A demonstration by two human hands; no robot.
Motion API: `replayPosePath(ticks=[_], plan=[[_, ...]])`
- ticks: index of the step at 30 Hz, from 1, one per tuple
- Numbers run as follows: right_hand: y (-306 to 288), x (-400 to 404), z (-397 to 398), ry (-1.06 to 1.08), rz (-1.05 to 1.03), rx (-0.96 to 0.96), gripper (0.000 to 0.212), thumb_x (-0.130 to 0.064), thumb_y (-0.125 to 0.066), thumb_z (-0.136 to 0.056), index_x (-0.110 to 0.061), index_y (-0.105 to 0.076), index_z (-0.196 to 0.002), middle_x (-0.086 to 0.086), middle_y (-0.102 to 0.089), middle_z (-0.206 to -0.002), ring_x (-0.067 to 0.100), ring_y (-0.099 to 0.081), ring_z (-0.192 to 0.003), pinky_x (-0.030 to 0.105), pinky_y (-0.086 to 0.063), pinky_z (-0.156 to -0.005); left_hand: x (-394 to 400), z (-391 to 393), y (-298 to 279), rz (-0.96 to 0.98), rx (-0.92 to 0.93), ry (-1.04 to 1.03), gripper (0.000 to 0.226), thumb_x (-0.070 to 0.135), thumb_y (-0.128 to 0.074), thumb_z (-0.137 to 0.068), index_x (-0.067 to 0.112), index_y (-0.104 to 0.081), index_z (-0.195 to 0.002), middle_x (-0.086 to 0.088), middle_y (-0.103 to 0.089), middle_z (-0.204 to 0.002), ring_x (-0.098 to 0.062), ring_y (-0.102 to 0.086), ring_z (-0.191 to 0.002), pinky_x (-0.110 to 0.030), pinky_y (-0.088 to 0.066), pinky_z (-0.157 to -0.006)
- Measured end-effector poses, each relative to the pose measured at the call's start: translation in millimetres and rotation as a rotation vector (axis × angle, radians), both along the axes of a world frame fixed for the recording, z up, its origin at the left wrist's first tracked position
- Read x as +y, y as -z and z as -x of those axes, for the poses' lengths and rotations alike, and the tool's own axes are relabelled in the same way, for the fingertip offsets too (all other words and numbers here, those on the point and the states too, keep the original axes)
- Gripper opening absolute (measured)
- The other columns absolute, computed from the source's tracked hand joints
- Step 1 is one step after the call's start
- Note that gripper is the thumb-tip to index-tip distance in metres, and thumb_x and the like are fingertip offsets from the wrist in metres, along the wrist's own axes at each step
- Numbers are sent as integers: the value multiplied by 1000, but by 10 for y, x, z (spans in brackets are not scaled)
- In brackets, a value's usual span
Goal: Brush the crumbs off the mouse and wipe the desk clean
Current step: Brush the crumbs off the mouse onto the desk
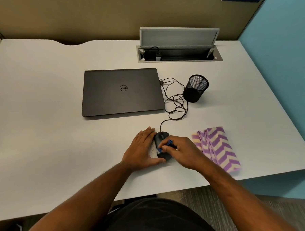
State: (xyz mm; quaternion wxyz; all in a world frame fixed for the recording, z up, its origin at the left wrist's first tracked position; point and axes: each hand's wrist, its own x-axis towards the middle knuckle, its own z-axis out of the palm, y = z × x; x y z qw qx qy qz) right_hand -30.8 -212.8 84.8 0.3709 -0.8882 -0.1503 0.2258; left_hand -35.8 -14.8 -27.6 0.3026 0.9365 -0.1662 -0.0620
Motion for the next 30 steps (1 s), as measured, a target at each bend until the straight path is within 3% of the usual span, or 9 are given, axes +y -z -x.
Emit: replayPosePath(ticks=[5, 14, 19, 25, 30], plan=[[88, -67, 48, -98, 81, 27, 17, -22, -55, -100, -22, -69, -108, -5, -70, -106, 9, -63, -96, 29, -53, -88, 6, 6, -2, 19, -19, -5, 114, 87, -61, -74, 18, -26, -158, 3, -23, -166, -9, -11, -154, -35, -10, -127], [52, -254, 22, -70, 100, 69, 17, -22, -55, -100, -25, -69, -110, -9, -71, -110, 4, -62, -100, 16, -47, -83, -3, 6, -11, 0, 6, -10, 118, 91, -58, -72, 19, -23, -159, 4, -18, -168, -10, -9, -155, -36, -9, -127], [0, -338, -31, -112, 202, 85, 16, -21, -54, -100, -25, -68, -107, -5, -71, -105, 11, -64, -96, 30, -54, -87, -3, -1, -9, -16, 19, -4, 117, 88, -61, -72, 20, -22, -160, 4, -16, -168, -10, -8, -155, -35, -8, -127], [-34, -219, -109, 236, -166, 111, 16, -17, -63, -95, -21, -75, -105, -6, -75, -102, 8, -69, -99, 28, -57, -92, 0, -6, -20, -24, 50, 3, 117, 89, -58, -73, 21, -19, -160, 4, -13, -169, -11, -6, -155, -35, -6, -127], [89, -154, -74, 209, -75, 66, 14, -20, -64, -95, -26, -75, -101, -8, -75, -99, 6, -69, -97, 29, -57, -91, 1, -3, -25, -30, 33, -4, 118, 89, -58, -73, 20, -20, -160, 4, -15, -169, -11, -7, -155, -32, -4, -126]])
